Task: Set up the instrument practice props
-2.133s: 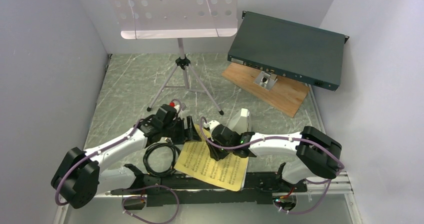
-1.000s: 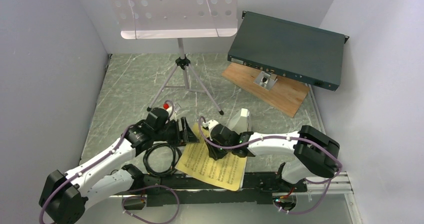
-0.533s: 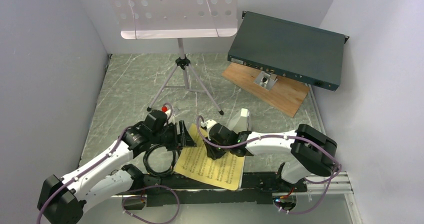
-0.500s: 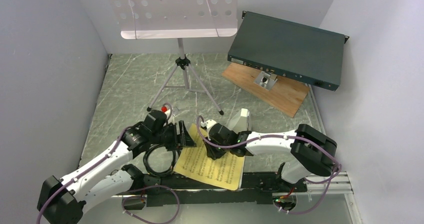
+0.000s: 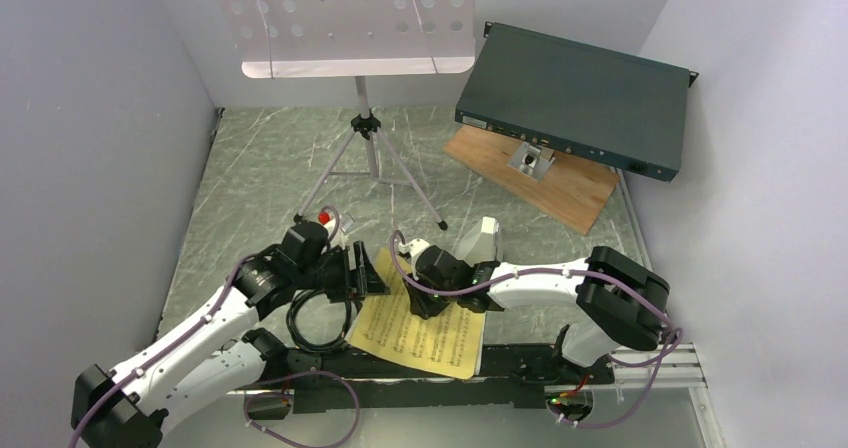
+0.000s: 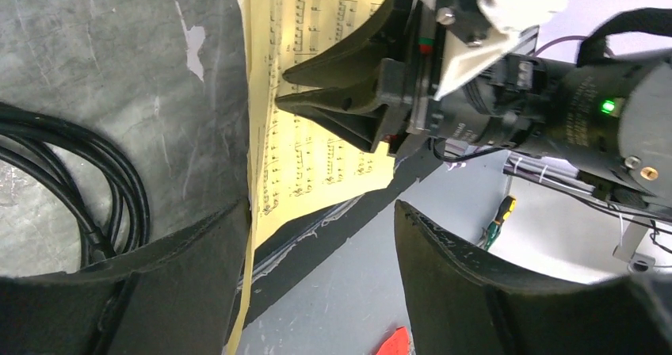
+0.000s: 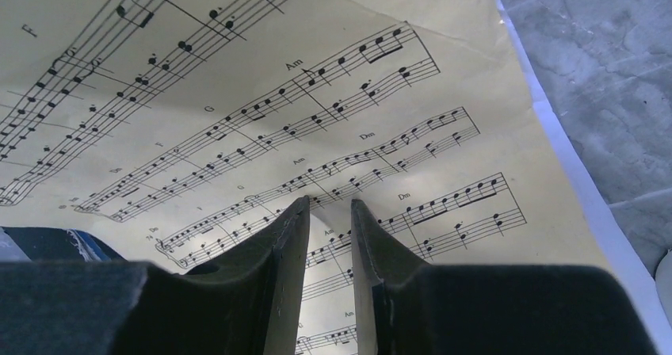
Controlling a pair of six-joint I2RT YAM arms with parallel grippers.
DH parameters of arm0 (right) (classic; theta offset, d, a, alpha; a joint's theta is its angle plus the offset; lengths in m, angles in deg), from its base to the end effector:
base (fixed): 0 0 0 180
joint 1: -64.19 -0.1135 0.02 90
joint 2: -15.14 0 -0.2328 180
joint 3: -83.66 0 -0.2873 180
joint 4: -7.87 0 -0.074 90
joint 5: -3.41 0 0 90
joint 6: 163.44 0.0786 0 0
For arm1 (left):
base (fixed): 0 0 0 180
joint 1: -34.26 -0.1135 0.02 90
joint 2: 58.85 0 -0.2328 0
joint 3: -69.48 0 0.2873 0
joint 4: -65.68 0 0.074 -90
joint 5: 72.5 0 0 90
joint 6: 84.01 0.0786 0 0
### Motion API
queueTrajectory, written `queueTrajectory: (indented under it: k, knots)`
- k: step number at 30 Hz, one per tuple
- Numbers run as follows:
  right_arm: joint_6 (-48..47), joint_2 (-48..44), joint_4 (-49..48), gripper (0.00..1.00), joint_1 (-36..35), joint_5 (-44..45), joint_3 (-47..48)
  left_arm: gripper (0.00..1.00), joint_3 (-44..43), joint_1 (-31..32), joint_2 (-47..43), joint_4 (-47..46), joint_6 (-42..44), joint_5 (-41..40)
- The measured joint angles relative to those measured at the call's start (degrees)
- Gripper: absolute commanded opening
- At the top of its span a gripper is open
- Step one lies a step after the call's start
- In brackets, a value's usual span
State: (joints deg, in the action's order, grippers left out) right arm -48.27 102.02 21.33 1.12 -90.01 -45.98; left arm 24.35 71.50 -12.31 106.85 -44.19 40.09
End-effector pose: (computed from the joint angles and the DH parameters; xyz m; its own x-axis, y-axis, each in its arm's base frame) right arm 0.1481 0.3019 0.0582 -0.6998 -0.4402 -0.5626 -0.6737 0.6686 0.3148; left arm 0.1847 -0.1784 0.1762 -0.9470 -0.1709 -0.2719 0.0883 0.6756 -0.7320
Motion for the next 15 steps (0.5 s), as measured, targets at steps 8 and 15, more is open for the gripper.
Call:
queueTrajectory:
  k: [8,15]
  knots:
    - [0.02,0.59,-0.94,0.28,0.0,-0.61,0.2,0.7,-1.46,0.0,-2.16,1.92,0.09,0.11]
    - [0.15,0.7,-1.09,0.28,0.0,-0.74,0.22,0.74,-1.46,0.0,-2.56,2.45,0.13,-0.02]
